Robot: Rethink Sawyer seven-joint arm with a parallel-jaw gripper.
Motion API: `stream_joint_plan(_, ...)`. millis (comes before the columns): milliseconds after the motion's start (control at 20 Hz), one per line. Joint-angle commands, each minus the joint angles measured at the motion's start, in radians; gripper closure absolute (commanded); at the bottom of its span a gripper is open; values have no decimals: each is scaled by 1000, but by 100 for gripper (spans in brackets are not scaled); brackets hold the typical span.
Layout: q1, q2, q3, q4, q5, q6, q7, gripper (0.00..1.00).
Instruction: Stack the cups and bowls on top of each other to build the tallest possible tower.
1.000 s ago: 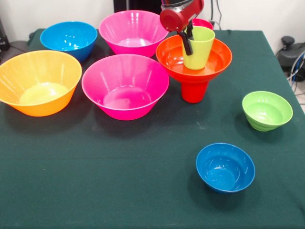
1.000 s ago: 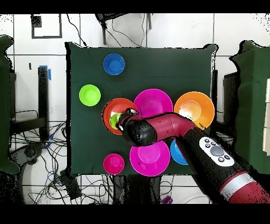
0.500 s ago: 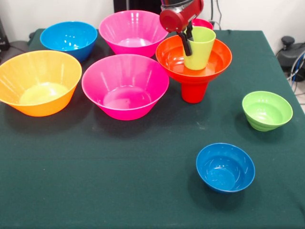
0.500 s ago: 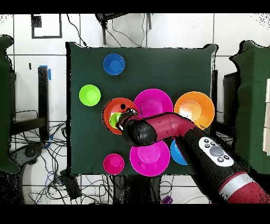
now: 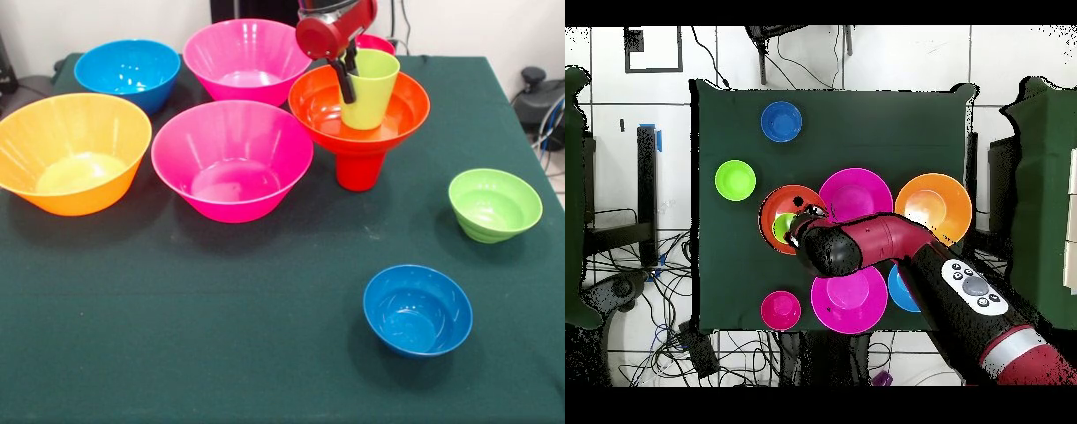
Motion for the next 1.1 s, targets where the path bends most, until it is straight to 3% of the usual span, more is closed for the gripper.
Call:
stream_joint_plan(50, 48, 79, -71, -22, -93, -6, 74, 100)
stream_joint_plan(150, 50, 79, -71, -23, -92, -5, 74, 100)
stream_joint_plan(200, 51, 78, -72, -23, -92, -4, 74, 0)
stream_joint_plan(1100, 54, 54, -72, -16, -60, 17, 78, 0)
